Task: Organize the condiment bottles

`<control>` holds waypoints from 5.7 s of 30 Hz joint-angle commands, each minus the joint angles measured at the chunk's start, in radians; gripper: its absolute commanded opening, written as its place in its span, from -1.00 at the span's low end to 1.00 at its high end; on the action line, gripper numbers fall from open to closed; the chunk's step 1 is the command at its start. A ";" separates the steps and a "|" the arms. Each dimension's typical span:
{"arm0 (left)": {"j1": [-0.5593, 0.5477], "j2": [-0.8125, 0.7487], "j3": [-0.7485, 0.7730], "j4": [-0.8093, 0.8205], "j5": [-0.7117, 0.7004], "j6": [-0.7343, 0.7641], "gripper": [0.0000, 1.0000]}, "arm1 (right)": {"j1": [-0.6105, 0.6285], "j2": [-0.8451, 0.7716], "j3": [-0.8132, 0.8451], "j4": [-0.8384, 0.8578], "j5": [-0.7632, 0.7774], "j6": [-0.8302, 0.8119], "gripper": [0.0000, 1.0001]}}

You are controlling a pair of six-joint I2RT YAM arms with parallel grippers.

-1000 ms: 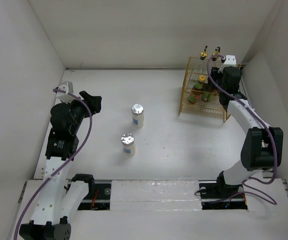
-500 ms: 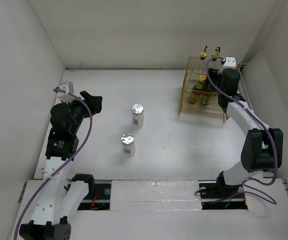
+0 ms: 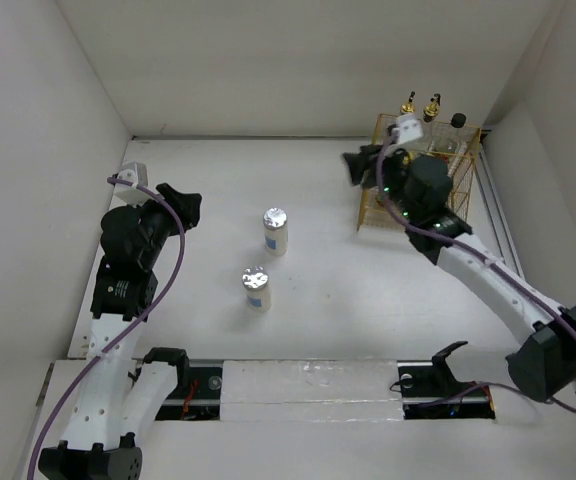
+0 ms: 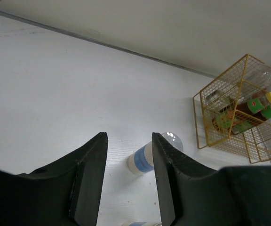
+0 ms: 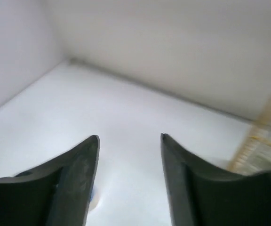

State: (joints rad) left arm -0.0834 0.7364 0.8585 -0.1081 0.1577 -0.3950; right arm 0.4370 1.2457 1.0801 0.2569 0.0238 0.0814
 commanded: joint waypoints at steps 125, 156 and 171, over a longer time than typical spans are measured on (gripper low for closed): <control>0.004 -0.012 -0.001 0.039 0.000 0.021 0.38 | 0.686 0.151 -0.142 -0.157 -0.151 -0.138 1.00; 0.004 -0.005 -0.001 0.059 0.059 0.021 0.40 | 0.324 -0.121 0.035 -0.116 0.198 -0.095 -0.48; 0.004 0.006 -0.001 0.059 0.077 0.021 0.72 | -0.337 -0.167 0.073 -0.303 0.203 0.006 -0.46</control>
State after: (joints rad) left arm -0.0834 0.7448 0.8585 -0.0940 0.2169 -0.3859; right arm 0.1455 1.0698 1.1049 -0.0933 0.2737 0.0463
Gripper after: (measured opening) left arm 0.858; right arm 0.663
